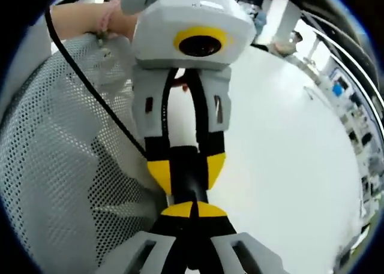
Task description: Press the specified remote control buttons in sequence, fully releasing each button before pressing the next.
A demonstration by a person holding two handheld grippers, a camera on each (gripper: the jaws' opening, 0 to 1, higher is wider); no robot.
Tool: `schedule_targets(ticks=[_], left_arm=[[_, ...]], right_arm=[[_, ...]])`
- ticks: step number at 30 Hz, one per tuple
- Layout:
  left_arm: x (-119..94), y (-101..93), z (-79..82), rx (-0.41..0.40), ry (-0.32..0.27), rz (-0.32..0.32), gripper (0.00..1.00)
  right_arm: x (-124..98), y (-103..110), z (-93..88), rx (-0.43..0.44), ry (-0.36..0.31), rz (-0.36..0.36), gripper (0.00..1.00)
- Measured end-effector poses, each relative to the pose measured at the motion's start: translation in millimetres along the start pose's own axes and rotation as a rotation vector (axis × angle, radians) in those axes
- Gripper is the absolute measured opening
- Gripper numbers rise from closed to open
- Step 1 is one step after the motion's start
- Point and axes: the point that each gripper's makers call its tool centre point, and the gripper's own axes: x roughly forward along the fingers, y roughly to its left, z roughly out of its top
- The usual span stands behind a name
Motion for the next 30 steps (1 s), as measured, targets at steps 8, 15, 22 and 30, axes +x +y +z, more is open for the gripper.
schedule_targets(ticks=[8,15,22,30], left_arm=[[-0.1,-0.3,0.0,0.004,0.001,-0.001,0.25],[0.0,-0.5,0.1,0.004,0.001,-0.002,0.25],[-0.1,-0.8,0.0,0.003,0.001,-0.002,0.25],[-0.3,-0.6,0.0,0.003,-0.001,-0.003,0.25]], right_arm=[[1.2,0.2,1.7,-0.061,0.011,0.003,0.0],[2.1,0.5,2.2,-0.101,0.027,0.023,0.0],[4.0,2.1,5.0,-0.126,0.018,0.015,0.0],[5.9,0.6,5.2,-0.219,0.049,0.069,0.0]])
